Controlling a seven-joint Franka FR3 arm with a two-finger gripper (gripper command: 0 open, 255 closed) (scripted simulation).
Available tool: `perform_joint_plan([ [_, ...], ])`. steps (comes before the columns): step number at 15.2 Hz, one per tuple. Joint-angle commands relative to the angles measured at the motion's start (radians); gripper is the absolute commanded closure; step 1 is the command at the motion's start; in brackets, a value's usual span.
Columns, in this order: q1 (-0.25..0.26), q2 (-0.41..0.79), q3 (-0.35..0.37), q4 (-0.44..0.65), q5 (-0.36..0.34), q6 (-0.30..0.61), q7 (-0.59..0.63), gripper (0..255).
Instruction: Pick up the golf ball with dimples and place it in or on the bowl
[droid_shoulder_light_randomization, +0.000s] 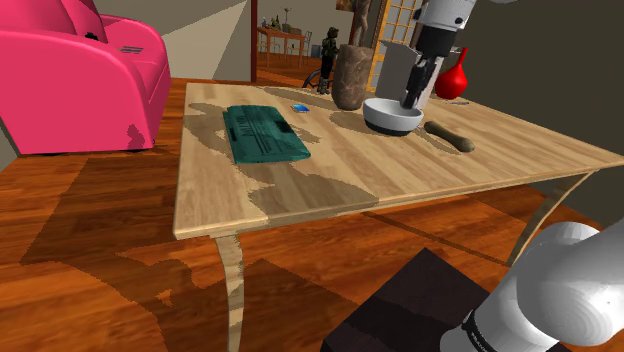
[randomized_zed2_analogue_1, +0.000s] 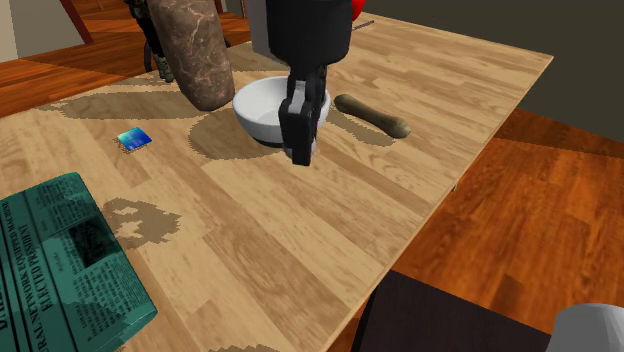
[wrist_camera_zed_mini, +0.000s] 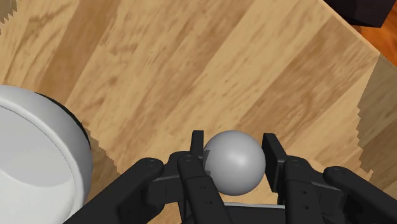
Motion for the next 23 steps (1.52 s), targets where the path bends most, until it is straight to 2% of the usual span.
perform_joint_plan([
  [1,-0.005,0.061,-0.032,0.058,0.001,0.003,-0.040,255],
  [8,-0.034,0.302,-0.145,0.301,0.049,-0.004,-0.194,255],
  [14,-0.101,0.559,-0.223,0.591,0.152,-0.061,-0.333,255],
  [17,-0.167,0.714,-0.247,0.789,0.225,-0.122,-0.396,255],
  [19,-0.232,0.837,-0.253,0.965,0.283,-0.185,-0.428,255],
  [20,-0.276,0.911,-0.250,1.080,0.316,-0.229,-0.439,255],
  [21,-0.352,1.033,-0.237,1.285,0.366,-0.311,-0.441,255],
  [23,-0.319,0.980,-0.238,1.163,0.340,-0.244,-0.447,255],
])
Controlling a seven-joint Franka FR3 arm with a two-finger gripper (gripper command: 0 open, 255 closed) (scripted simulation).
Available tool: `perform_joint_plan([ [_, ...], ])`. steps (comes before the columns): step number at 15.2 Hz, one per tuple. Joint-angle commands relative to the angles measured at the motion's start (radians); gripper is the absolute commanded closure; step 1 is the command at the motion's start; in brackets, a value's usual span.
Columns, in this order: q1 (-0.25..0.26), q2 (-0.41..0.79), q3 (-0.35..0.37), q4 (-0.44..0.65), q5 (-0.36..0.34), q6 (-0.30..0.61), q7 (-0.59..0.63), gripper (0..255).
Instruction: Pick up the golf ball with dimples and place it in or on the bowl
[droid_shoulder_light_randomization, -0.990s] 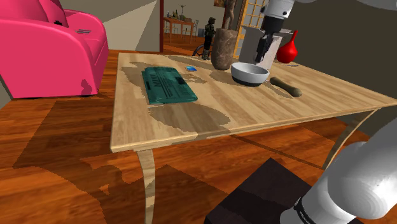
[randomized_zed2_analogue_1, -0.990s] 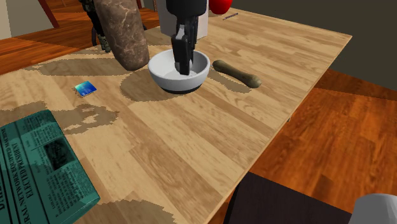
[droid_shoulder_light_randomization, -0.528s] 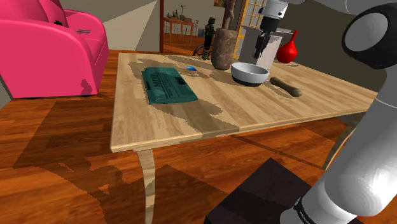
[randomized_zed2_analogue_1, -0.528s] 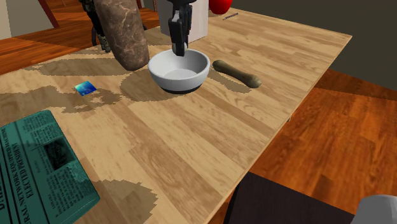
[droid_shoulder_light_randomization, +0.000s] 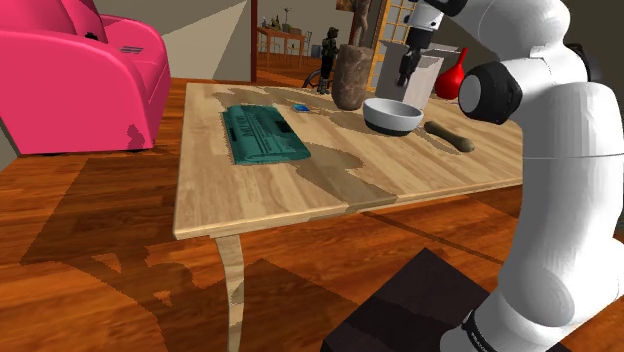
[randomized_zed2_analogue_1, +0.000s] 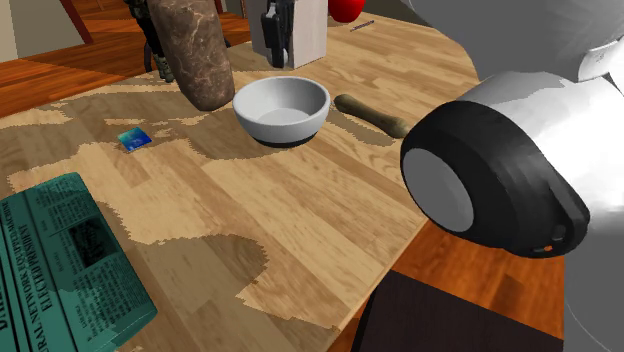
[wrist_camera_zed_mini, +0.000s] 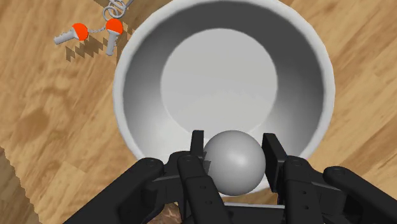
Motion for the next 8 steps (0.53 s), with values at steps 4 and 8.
perform_joint_plan([
  [4,0.039,-0.050,-0.007,-0.157,-0.022,0.106,-0.011,255],
  [8,0.067,-0.088,-0.010,-0.274,-0.039,0.184,-0.014,255],
])
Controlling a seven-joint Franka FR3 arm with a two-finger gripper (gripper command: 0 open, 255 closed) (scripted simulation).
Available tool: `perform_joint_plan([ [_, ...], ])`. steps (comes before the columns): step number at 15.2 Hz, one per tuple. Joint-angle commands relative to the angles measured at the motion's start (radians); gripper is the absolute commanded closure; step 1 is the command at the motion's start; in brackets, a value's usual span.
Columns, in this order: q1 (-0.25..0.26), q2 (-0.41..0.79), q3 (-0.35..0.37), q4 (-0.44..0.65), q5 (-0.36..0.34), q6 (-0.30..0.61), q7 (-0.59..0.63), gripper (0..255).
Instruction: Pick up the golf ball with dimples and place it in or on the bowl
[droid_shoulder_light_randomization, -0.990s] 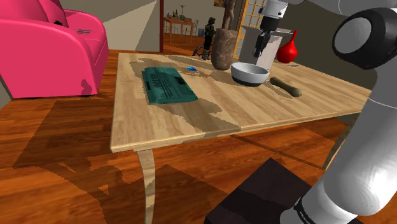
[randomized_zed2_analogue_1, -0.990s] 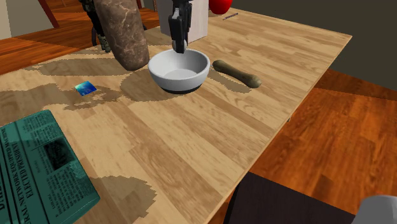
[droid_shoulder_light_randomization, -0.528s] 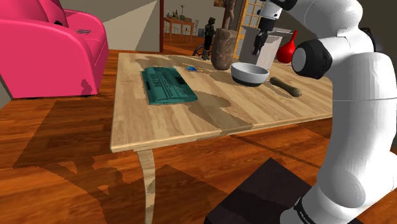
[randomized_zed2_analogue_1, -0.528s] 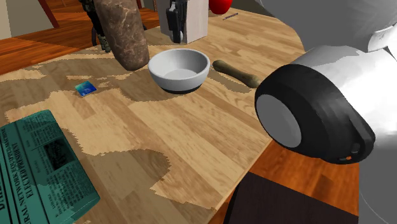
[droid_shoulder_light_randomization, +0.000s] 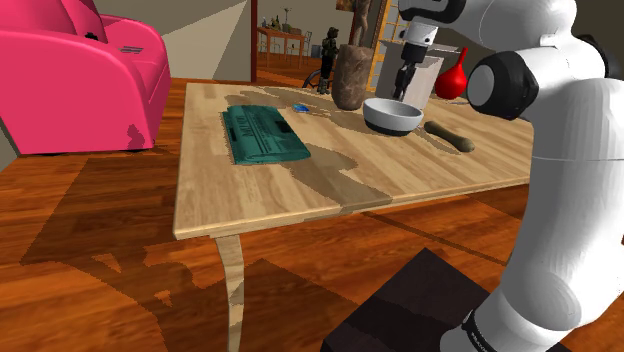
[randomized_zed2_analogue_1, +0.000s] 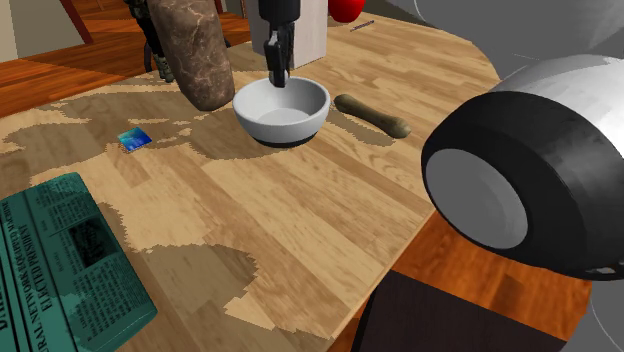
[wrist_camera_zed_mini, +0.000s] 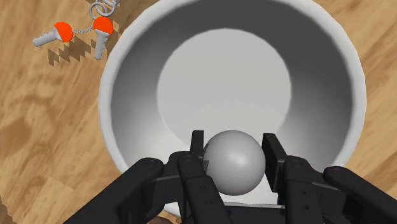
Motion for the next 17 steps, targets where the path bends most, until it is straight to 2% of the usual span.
perform_joint_plan([
  [1,0.012,-0.017,-0.001,-0.050,-0.007,0.035,-0.001,255],
  [4,0.026,-0.036,-0.002,-0.123,-0.015,0.088,-0.003,255],
  [12,0.026,-0.035,-0.002,-0.123,-0.015,0.088,-0.003,255],
  [13,0.026,-0.035,-0.002,-0.123,-0.015,0.088,-0.003,0],
  [17,0.026,-0.035,-0.002,-0.123,-0.015,0.088,-0.003,0],
])
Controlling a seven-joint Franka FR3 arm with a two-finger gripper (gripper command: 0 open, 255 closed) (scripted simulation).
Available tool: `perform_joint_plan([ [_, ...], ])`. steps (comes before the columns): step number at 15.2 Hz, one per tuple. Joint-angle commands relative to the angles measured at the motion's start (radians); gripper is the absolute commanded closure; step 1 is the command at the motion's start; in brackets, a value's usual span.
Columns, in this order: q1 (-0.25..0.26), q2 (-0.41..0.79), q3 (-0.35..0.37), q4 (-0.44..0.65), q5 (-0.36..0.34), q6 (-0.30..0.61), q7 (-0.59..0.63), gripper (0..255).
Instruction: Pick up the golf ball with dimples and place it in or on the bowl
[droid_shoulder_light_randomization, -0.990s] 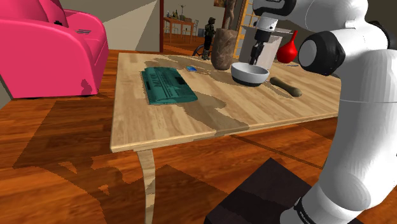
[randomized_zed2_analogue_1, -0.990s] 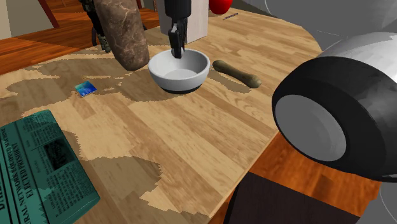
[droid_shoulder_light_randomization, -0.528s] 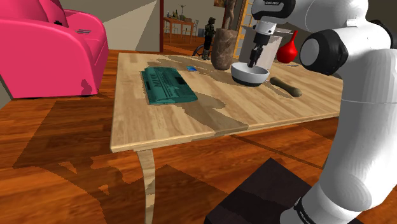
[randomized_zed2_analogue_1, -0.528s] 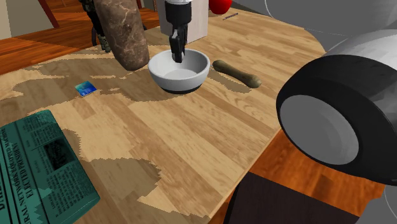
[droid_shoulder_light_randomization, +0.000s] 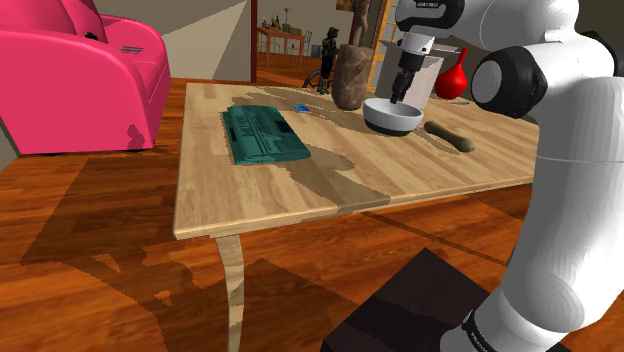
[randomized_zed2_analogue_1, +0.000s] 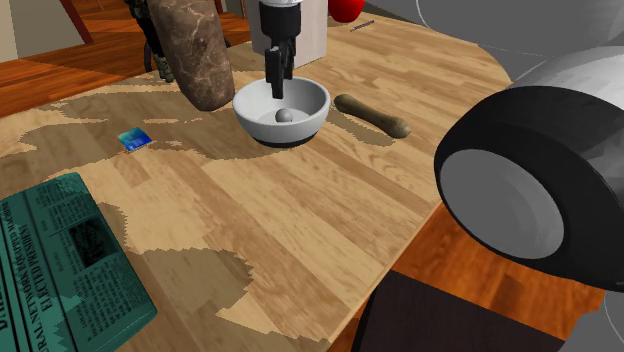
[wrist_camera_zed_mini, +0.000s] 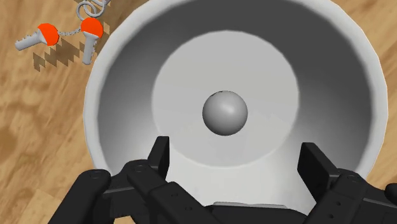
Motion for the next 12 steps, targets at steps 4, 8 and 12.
perform_joint_plan([
  [4,-0.040,0.050,0.001,0.182,0.022,-0.133,0.003,0],
  [8,-0.056,0.071,0.004,0.244,0.032,-0.173,0.004,0],
  [12,-0.056,0.071,0.004,0.244,0.032,-0.174,0.005,0],
])
